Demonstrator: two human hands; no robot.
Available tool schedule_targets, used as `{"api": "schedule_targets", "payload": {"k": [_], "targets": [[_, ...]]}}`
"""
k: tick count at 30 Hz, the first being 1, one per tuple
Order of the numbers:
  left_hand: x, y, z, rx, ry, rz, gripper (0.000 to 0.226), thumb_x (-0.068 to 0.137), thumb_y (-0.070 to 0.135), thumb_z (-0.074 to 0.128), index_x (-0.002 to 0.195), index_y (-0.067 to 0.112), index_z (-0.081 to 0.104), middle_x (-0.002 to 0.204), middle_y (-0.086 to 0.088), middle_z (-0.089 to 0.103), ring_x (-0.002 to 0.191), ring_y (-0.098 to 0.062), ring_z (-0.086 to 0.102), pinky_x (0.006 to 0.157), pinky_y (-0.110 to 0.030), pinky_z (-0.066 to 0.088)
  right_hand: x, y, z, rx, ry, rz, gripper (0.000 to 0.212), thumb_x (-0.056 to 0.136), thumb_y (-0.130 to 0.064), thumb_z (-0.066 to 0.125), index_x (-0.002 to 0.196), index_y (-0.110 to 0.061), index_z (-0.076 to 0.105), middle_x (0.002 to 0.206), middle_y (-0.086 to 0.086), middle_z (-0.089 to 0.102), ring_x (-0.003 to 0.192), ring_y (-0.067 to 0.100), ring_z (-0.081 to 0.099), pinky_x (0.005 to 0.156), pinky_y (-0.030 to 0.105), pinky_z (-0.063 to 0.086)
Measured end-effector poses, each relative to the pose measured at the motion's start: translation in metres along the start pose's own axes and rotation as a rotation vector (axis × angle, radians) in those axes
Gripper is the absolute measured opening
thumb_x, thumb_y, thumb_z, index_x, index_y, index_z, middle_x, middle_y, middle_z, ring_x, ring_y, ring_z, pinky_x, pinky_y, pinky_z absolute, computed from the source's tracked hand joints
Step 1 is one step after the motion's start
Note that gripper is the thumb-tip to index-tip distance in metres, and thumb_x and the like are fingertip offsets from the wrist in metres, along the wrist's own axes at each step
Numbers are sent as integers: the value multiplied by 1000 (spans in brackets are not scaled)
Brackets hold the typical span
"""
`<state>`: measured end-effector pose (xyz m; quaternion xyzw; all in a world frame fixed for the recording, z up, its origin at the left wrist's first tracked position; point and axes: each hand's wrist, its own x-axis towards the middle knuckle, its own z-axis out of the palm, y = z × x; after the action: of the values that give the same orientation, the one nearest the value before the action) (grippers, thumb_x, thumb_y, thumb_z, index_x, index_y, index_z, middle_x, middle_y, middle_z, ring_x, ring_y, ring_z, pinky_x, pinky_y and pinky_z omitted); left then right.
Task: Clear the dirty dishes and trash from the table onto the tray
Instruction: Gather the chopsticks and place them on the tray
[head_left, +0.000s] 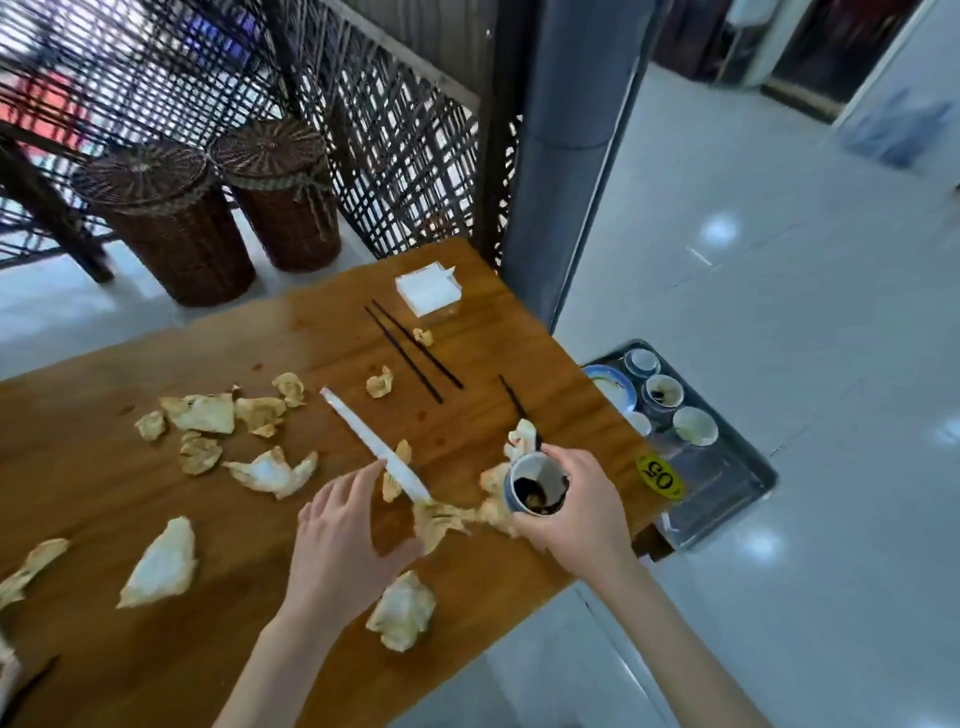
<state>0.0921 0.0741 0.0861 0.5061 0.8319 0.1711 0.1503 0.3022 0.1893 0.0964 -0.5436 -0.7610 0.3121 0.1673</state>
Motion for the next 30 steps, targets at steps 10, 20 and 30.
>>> {"api": "schedule_targets", "payload": {"k": [10,20,30], "targets": [[2,116,92,25,-52,-113,88,72,62,65,144,32,25,143,2,41,131,-22,37,110,-42,30,19,115,-80,-67,-49,-42,80,56,-40,75,130,-26,49,118,-14,49,107,5,48,84,15,34],[54,177,138,7,-45,-213,91,69,64,67,144,36,23,146,5,38,135,-21,32,110,-42,31,80,176,-126,-12,-116,-67,79,57,-38,76,130,-27,48,118,-15,49,109,4,47,90,17,39],[153,288,183,-76,-18,-57,82,73,58,68,141,30,31,141,7,42,133,-17,33,113,-40,25,173,250,-179,2,-75,41,76,56,-34,77,126,-28,50,110,-19,48,103,4,50,83,15,40]]}}
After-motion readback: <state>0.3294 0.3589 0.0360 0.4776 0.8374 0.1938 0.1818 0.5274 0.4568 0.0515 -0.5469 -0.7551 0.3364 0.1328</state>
